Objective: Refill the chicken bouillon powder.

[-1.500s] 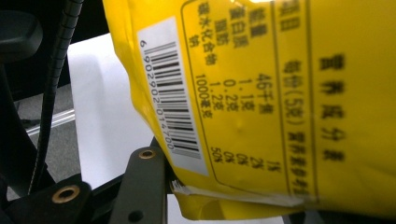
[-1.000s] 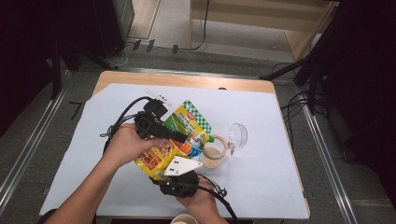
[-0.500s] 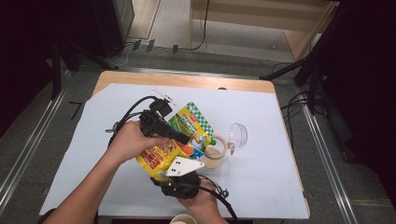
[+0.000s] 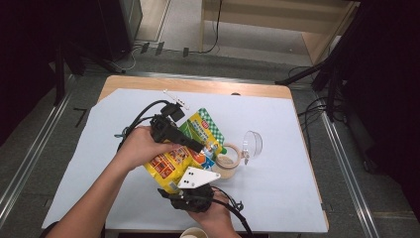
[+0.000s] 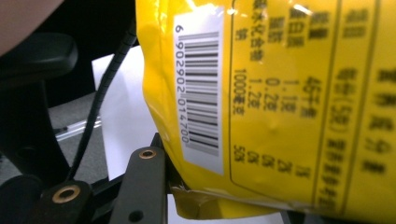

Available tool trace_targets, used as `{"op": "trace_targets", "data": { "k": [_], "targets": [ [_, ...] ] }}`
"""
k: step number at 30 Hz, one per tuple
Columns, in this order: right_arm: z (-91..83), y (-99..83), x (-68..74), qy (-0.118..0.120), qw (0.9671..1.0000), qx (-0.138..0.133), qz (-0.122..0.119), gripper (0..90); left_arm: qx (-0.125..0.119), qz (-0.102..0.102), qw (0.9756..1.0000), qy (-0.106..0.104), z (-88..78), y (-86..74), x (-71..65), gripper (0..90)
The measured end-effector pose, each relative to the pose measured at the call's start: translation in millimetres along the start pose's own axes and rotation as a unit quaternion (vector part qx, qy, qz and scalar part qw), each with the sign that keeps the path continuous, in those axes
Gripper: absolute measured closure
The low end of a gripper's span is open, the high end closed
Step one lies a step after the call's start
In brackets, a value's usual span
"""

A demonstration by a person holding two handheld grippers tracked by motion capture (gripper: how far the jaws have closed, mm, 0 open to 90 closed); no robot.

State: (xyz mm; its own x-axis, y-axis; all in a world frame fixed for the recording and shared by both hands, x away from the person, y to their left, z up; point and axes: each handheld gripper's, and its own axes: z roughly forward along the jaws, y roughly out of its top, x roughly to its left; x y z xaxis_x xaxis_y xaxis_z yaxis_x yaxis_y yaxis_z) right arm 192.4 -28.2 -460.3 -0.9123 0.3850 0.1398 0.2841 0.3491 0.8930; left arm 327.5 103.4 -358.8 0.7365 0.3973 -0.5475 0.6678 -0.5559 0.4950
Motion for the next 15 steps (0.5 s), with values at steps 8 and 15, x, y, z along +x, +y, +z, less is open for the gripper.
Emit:
{"op": "trace_targets", "data": {
  "k": [8,15],
  "targets": [
    [-0.9,2.1,-1.4,-0.018,0.9998,0.003,-0.001,63.8,-0.009,-0.022,0.9997,0.0,3.2,4.5,-0.3,73.0],
    [1.1,1.2,-2.6,-0.026,0.9996,0.013,0.002,58.7,-0.004,-0.045,0.9989,0.014,6.4,6.7,0.9,73.1]
  ]
}}
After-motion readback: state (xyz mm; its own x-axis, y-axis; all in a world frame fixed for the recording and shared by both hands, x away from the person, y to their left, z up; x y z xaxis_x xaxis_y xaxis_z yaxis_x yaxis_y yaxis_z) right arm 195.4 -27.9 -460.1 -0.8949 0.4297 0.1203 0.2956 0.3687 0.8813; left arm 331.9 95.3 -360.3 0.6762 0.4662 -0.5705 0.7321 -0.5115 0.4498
